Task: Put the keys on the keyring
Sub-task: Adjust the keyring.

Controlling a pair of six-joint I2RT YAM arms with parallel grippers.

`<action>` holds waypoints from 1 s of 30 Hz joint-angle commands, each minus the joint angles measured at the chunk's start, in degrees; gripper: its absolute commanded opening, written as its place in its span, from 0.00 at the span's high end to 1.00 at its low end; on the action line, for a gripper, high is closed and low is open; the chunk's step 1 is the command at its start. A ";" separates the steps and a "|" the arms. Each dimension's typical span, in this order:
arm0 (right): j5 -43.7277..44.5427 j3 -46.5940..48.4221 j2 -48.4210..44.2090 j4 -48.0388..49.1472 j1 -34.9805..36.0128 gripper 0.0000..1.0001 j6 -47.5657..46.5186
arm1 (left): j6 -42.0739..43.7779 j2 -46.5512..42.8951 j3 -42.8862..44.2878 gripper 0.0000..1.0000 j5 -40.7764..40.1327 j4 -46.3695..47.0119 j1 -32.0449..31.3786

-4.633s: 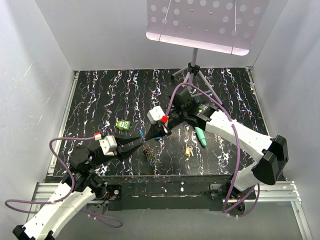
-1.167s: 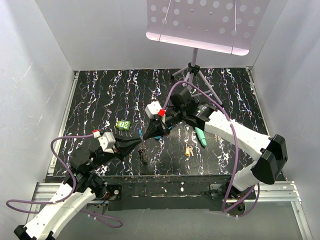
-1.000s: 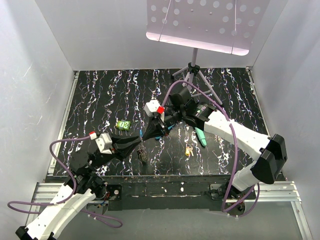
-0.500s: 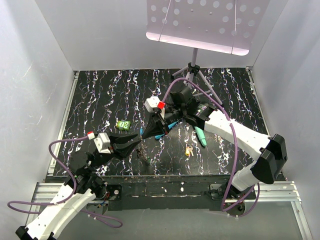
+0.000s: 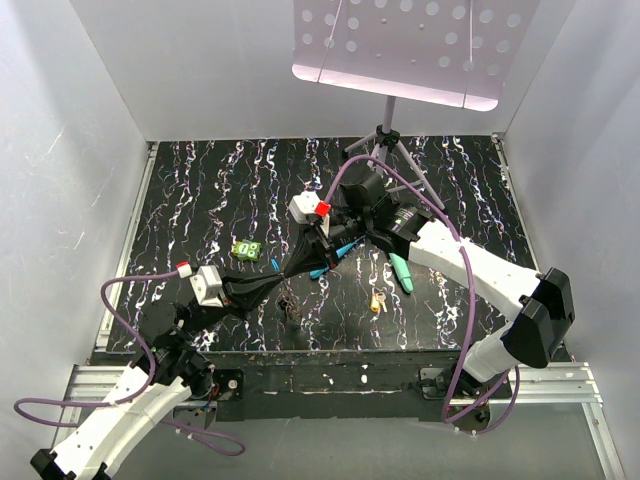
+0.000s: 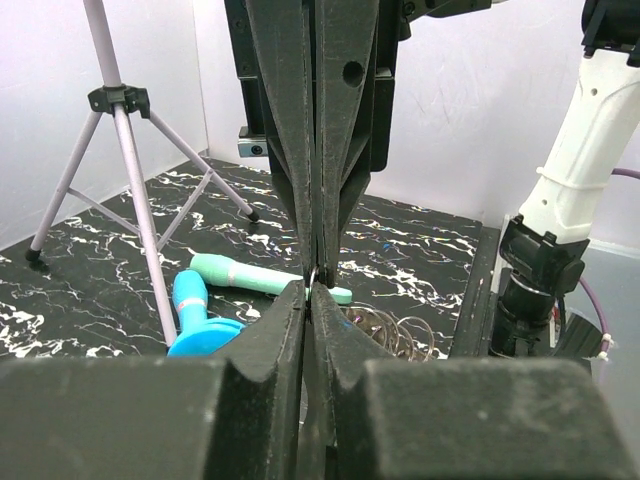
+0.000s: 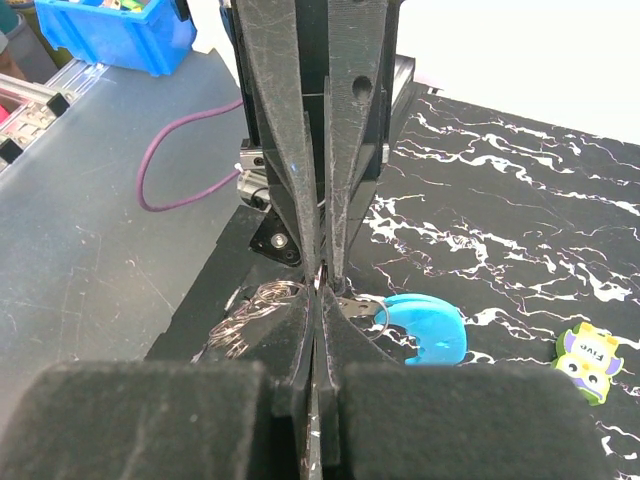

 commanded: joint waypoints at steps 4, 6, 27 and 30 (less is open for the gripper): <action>-2.27 1.66 -0.74 4.13 -0.25 0.99 0.99 | 0.77 0.88 0.09 1.00 1.96 -0.20 0.08; -2.01 1.66 -0.83 3.95 -0.25 0.99 0.99 | 1.12 0.35 0.35 1.00 0.65 -1.60 0.08; -6.31 5.26 -0.57 -5.71 -5.08 0.33 -1.21 | -3.36 -0.36 5.27 1.00 -2.60 -9.25 0.26; -4.22 5.96 0.39 -7.83 -5.96 0.22 3.51 | -5.37 0.08 6.76 1.00 -3.31 -11.01 0.26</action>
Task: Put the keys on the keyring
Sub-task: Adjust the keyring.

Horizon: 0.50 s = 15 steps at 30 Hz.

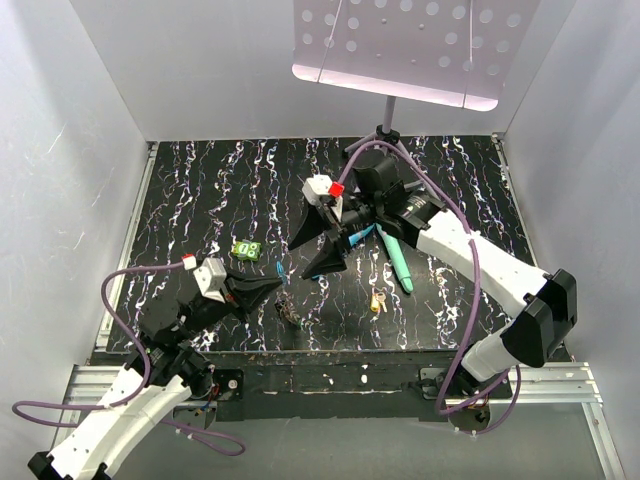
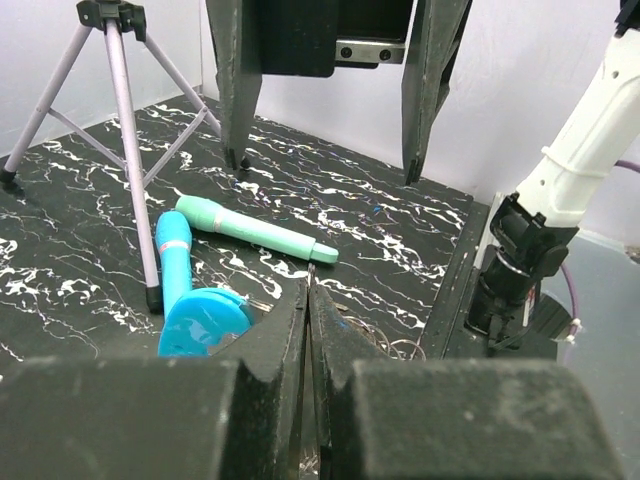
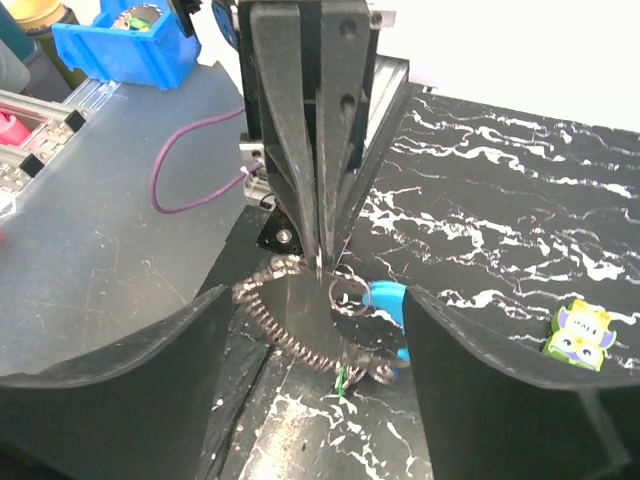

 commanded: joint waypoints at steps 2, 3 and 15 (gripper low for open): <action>2.69 5.26 2.67 -7.56 -1.83 0.19 7.90 | -4.62 0.98 5.35 1.00 -1.65 -1.64 0.32; 0.78 7.36 4.42 -11.33 -2.70 0.17 7.22 | -5.58 1.59 6.05 1.00 -1.47 -2.34 0.32; 5.40 25.78 12.90 -54.01 -8.78 0.15 -17.14 | -11.65 7.48 11.85 1.00 0.64 -8.05 0.59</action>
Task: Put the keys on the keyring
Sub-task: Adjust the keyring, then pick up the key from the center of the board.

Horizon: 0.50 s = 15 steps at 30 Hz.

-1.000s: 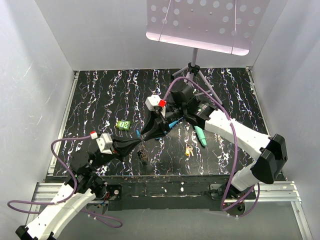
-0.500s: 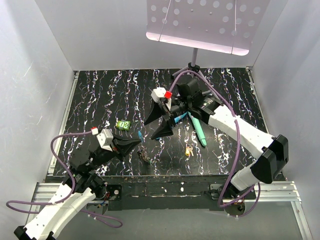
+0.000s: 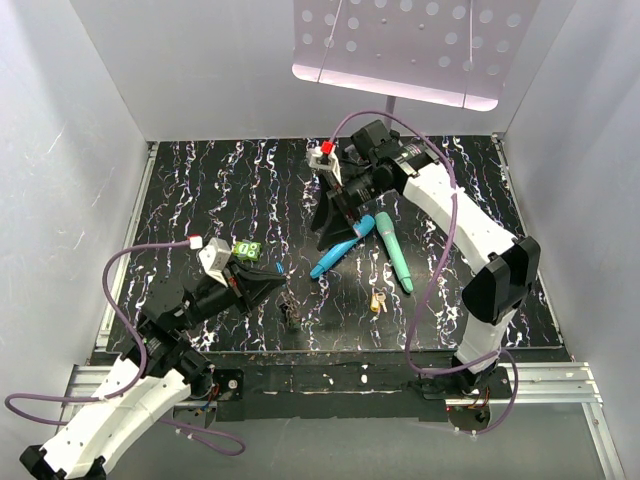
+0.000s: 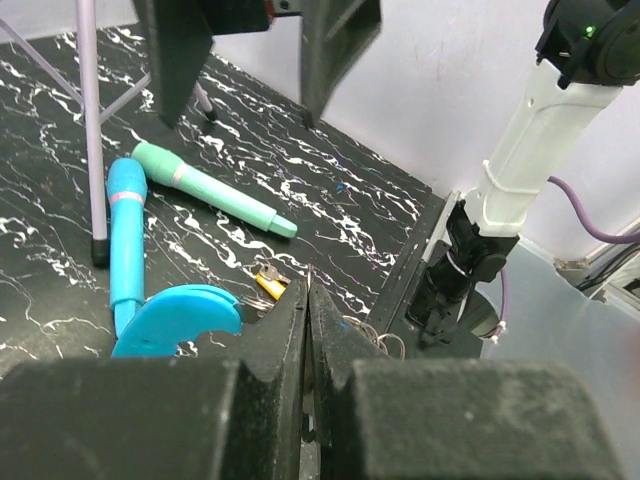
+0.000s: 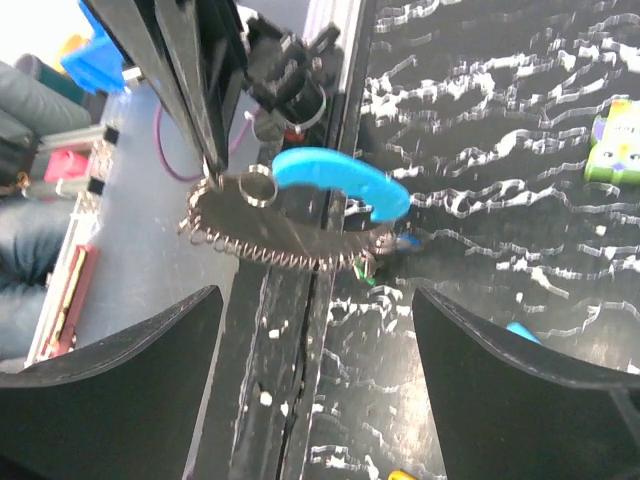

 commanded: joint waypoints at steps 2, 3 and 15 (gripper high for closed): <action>8.44 -6.77 -8.96 -9.54 0.82 0.14 -8.42 | -3.51 1.17 4.84 1.00 -0.24 -2.16 0.39; 10.28 -9.58 -10.98 -7.52 0.82 0.14 -6.93 | -3.94 1.43 5.37 1.00 -0.76 -2.77 0.48; 13.11 -35.78 -27.77 12.44 -3.13 0.13 7.67 | -3.60 -0.49 6.43 1.00 -2.26 -6.38 0.48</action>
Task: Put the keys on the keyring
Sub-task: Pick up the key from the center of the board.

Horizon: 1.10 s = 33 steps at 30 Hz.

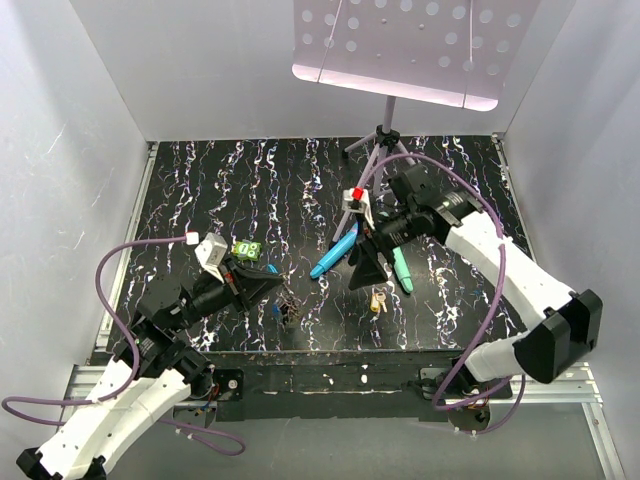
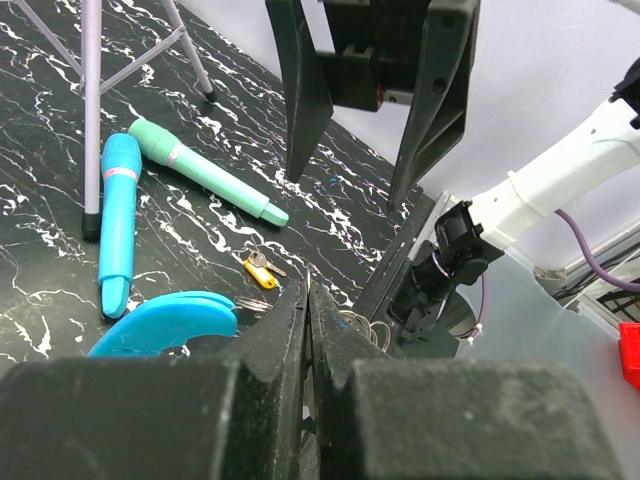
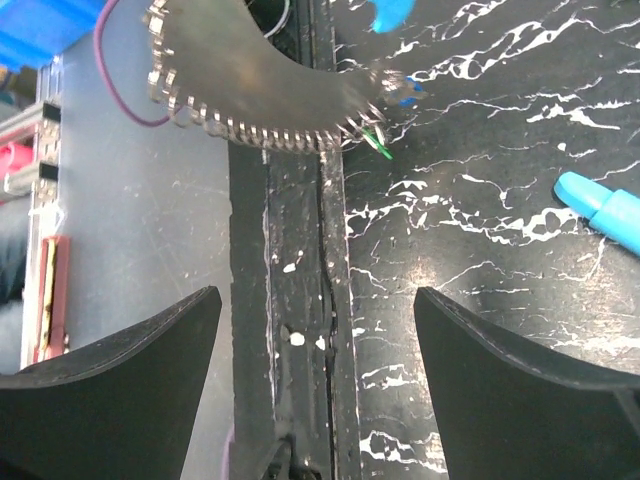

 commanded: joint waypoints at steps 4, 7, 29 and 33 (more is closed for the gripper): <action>0.48 -15.61 -9.70 16.91 -6.01 0.13 8.03 | -0.12 -2.77 1.05 1.00 -1.58 1.20 0.39; -0.75 -21.68 -13.13 23.68 -8.91 0.13 11.19 | -0.82 -1.99 1.39 1.00 -0.89 1.12 0.39; 11.37 -32.41 -6.38 26.50 -14.54 0.27 20.42 | 0.66 -1.46 1.48 1.00 0.61 -0.37 0.48; 14.01 -35.75 -4.88 32.21 -15.07 0.29 25.96 | 1.46 -0.93 1.48 1.00 1.58 -1.17 0.56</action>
